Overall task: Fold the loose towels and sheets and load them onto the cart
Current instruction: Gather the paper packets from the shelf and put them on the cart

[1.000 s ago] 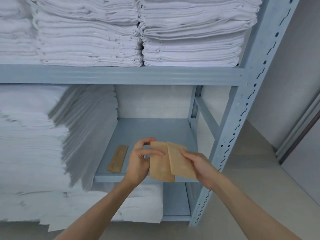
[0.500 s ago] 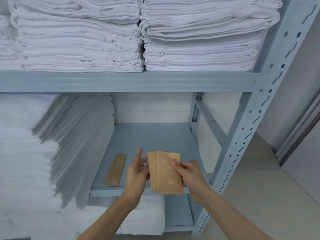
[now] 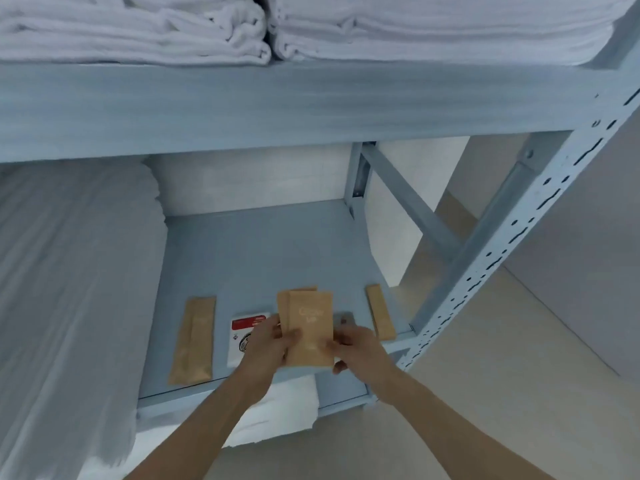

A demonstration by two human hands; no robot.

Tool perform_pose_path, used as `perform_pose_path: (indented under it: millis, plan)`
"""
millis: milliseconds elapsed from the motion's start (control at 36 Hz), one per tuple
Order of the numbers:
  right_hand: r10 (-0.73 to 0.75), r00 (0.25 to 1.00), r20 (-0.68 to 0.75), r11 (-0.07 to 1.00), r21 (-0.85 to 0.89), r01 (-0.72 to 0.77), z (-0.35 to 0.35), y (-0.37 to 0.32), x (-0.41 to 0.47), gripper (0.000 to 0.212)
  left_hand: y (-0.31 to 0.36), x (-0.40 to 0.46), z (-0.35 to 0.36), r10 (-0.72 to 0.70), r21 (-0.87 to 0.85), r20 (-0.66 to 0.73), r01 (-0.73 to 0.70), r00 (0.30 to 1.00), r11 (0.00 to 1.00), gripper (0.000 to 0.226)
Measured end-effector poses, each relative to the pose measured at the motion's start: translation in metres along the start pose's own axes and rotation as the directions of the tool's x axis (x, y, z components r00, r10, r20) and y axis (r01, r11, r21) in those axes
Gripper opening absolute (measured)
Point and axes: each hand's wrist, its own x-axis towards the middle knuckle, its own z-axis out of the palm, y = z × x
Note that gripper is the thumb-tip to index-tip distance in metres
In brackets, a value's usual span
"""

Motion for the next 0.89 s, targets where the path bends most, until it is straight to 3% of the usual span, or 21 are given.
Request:
perform_pose_path:
  millis: [83,222,361,472,583,639,889]
  plan:
    - [0.060,0.998,-0.019,0.998,0.016,-0.060,0.003,0.016,0.009,0.006,-0.007,0.013,-0.002,-0.087,-0.020,0.046,0.088,0.995,0.996,0.028]
    - [0.165,0.982,-0.088,0.986,-0.018,-0.167,0.004,0.019,0.043,0.018,-0.012,0.047,-0.002,-0.164,0.023,0.025,0.163,0.986,0.986,0.023]
    - [0.111,0.980,-0.164,0.962,-0.229,-0.147,-0.001,0.011,0.109,0.029,-0.009,0.106,-0.001,-0.086,0.178,-0.156,0.114,0.984,0.977,0.016]
    - [-0.028,0.977,-0.211,0.941,-0.336,-0.045,-0.002,0.006,0.179,0.039,-0.008,0.168,-0.004,0.004,0.226,-0.259,0.056,0.966,0.972,0.037]
    - [-0.074,0.969,-0.236,0.938,-0.346,-0.013,0.006,0.018,0.235,0.025,-0.018,0.217,-0.007,0.135,0.409,-0.363,0.028,0.922,0.912,0.022]
    - [-0.103,0.968,-0.230,0.923,-0.386,0.006,0.013,0.028,0.252,0.015,-0.026,0.233,-0.010,0.147,0.462,-0.388,0.054,0.910,0.885,0.015]
    - [-0.046,0.985,-0.168,0.784,-0.617,-0.068,0.026,0.064,0.283,0.020,-0.067,0.272,-0.014,0.101,0.621,-0.423,0.206,0.901,0.756,0.018]
